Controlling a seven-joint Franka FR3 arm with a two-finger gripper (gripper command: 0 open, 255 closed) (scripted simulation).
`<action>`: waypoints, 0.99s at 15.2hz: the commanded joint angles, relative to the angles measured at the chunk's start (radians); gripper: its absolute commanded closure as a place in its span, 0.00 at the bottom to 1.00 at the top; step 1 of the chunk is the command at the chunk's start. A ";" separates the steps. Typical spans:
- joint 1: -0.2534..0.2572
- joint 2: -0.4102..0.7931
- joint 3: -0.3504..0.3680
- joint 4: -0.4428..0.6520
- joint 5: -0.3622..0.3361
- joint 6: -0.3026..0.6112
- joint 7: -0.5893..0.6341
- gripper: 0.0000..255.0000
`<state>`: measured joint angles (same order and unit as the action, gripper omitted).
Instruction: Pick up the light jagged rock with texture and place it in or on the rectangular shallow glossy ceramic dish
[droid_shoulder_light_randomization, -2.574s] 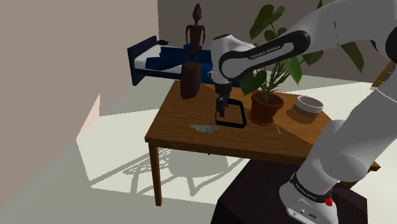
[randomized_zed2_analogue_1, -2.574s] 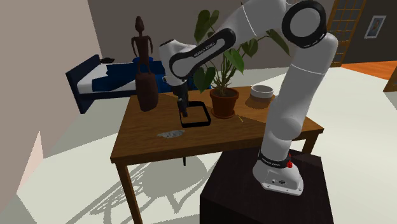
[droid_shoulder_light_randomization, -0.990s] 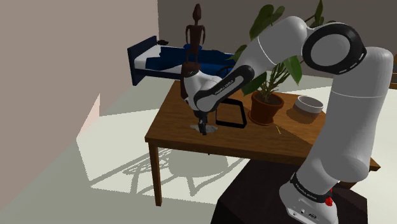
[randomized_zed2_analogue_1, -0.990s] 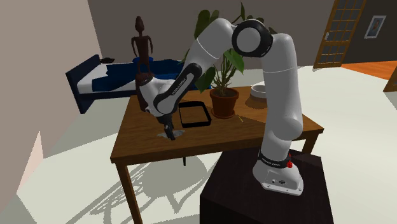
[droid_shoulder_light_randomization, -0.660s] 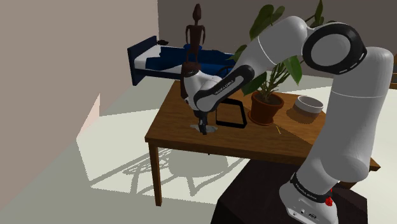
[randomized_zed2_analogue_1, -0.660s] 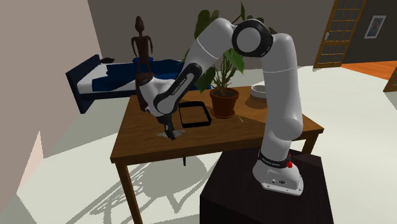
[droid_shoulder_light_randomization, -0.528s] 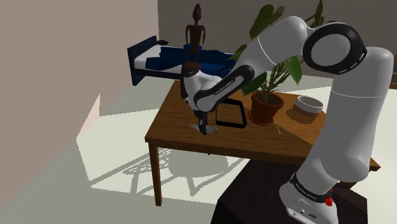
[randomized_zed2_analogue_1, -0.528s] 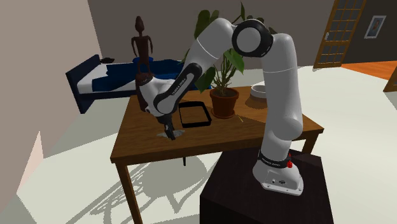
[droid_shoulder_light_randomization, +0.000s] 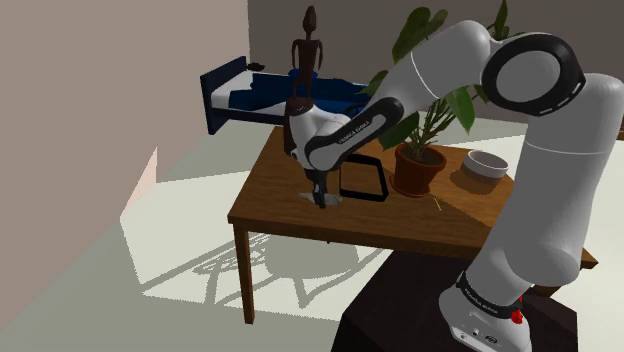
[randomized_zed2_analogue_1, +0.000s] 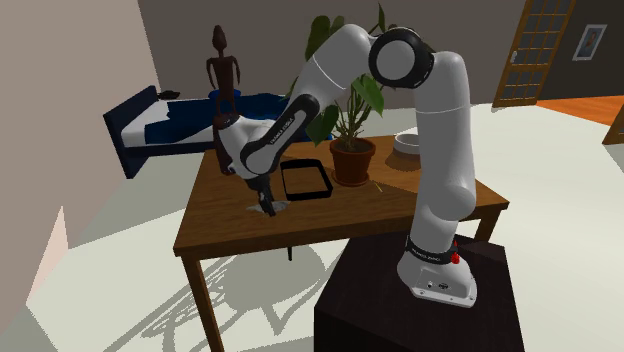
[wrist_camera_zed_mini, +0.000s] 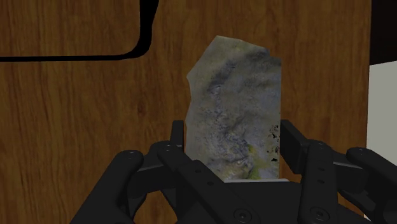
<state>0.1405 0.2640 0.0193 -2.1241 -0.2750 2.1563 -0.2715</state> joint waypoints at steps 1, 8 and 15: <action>0.001 -0.018 0.002 0.006 0.005 -0.023 -0.005 1.00; 0.001 -0.076 0.005 0.030 0.019 -0.104 -0.027 1.00; 0.002 -0.127 0.008 0.065 0.031 -0.187 -0.048 1.00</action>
<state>0.1418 0.1442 0.0266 -2.0666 -0.2461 1.9833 -0.3170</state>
